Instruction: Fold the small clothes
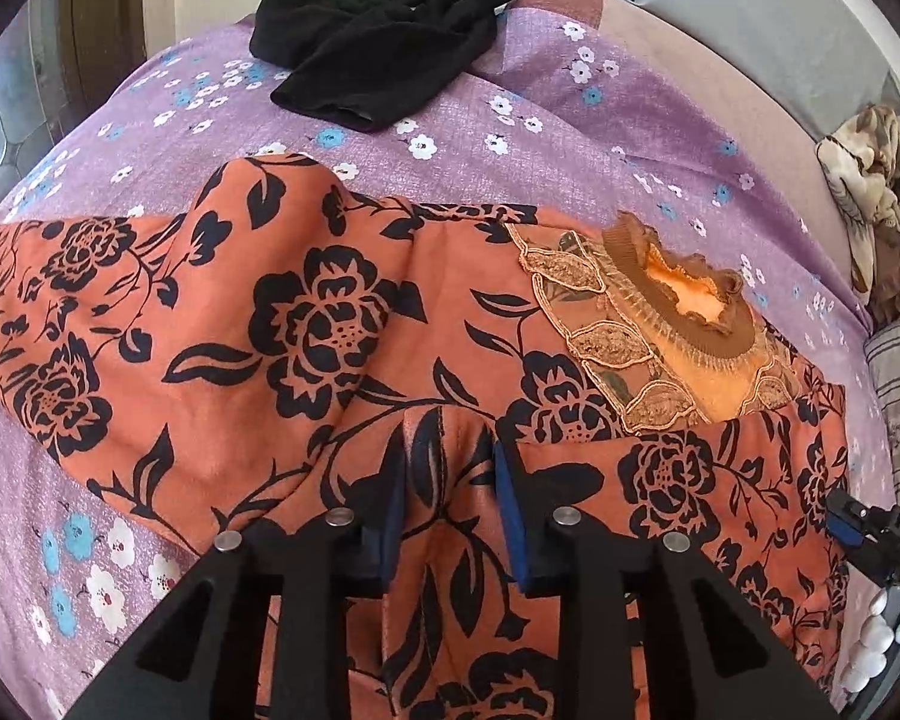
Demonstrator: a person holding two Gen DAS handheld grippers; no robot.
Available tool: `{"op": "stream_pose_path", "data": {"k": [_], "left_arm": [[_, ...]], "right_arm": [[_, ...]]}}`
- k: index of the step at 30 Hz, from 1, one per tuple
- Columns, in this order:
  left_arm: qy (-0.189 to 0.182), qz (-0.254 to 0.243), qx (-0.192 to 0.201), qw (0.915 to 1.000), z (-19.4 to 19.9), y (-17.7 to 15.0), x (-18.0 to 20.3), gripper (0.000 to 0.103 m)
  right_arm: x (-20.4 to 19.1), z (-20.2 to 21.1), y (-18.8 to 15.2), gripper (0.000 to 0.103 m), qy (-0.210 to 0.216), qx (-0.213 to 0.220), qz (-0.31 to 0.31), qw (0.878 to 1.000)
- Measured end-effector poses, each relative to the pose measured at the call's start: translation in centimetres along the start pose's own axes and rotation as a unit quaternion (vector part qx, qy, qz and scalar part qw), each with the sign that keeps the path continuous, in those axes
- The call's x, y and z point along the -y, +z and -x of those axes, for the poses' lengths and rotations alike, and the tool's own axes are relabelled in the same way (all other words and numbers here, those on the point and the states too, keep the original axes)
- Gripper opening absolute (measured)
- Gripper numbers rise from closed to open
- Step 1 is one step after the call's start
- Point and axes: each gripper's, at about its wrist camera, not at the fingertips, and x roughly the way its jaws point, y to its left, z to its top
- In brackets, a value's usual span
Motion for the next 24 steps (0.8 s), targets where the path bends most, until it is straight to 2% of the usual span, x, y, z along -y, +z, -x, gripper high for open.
{"op": "stream_pose_path", "data": {"k": [2, 3, 4, 7, 10, 13, 14, 15, 16, 17, 18, 19, 20, 21, 23, 24], "left_arm": [[0.01, -0.013, 0.003, 0.9999, -0.2, -0.1, 0.4, 0.033], [0.016, -0.017, 0.006, 0.9997, -0.3, 0.0, 0.6, 0.03], [0.017, -0.016, 0.01, 0.9997, -0.2, 0.1, 0.6, 0.021], [0.004, -0.013, 0.024, 0.9996, 0.6, 0.6, 0.8, 0.015], [0.012, -0.041, 0.074, 0.9963, 2.6, 1.5, 2.1, 0.014], [0.03, -0.084, 0.133, 0.9871, 4.6, 2.3, 3.4, 0.015], [0.049, -0.097, 0.14, 0.9841, 4.5, 2.5, 3.7, 0.017], [0.07, -0.105, 0.134, 0.983, 3.8, 2.8, 3.9, 0.026], [0.092, -0.107, 0.111, 0.9838, 2.5, 3.0, 3.7, 0.04], [0.118, -0.103, 0.083, 0.9842, 1.0, 3.2, 3.2, 0.049], [0.142, -0.097, 0.055, 0.9835, -0.3, 3.3, 2.6, 0.056], [0.158, -0.089, 0.031, 0.9829, -1.3, 3.3, 1.9, 0.056], [0.161, -0.071, 0.013, 0.9844, -1.6, 3.5, 1.1, 0.056], [0.147, -0.047, 0.011, 0.988, -1.2, 3.8, 0.2, 0.056], [0.113, 0.006, 0.03, 0.9932, 0.9, 4.7, -2.0, 0.056], [0.113, 0.029, 0.046, 0.9921, 2.3, 5.1, -3.3, 0.061]], "right_arm": [[0.1, 0.0, 0.0, 0.041, 0.0, 0.0, 0.0, 1.0], [0.1, 0.0, 0.0, 0.041, 0.001, 0.001, 0.0, 1.0], [0.1, 0.0, 0.0, 0.041, 0.001, 0.002, -0.001, 1.0], [0.2, 0.3, -0.1, 0.041, 0.007, 0.011, -0.011, 1.0], [-0.2, 1.1, -0.3, 0.042, 0.028, 0.04, -0.008, 0.999], [-1.8, 2.2, -0.4, 0.042, 0.07, 0.077, 0.021, 0.994], [-2.4, 2.3, -0.4, 0.042, 0.075, 0.084, 0.036, 0.993], [-3.0, 2.0, -0.6, 0.042, 0.072, 0.082, 0.052, 0.993], [-3.4, 1.4, -0.7, 0.042, 0.058, 0.07, 0.063, 0.994], [-3.6, 0.5, -0.9, 0.042, 0.04, 0.053, 0.068, 0.995], [-3.3, -0.8, -1.1, 0.042, 0.022, 0.029, 0.066, 0.997], [-3.1, -1.9, -1.3, 0.042, 0.009, 0.004, 0.061, 0.998], [-2.9, -2.0, -1.4, 0.042, 0.012, 0.012, 0.064, 0.998], [-3.1, -1.8, -1.2, 0.041, 0.015, 0.017, 0.069, 0.997], [-3.2, -1.6, -0.9, 0.041, 0.015, 0.01, 0.07, 0.997], [-3.0, -1.5, -0.8, 0.042, 0.02, 0.01, 0.065, 0.998]]}}
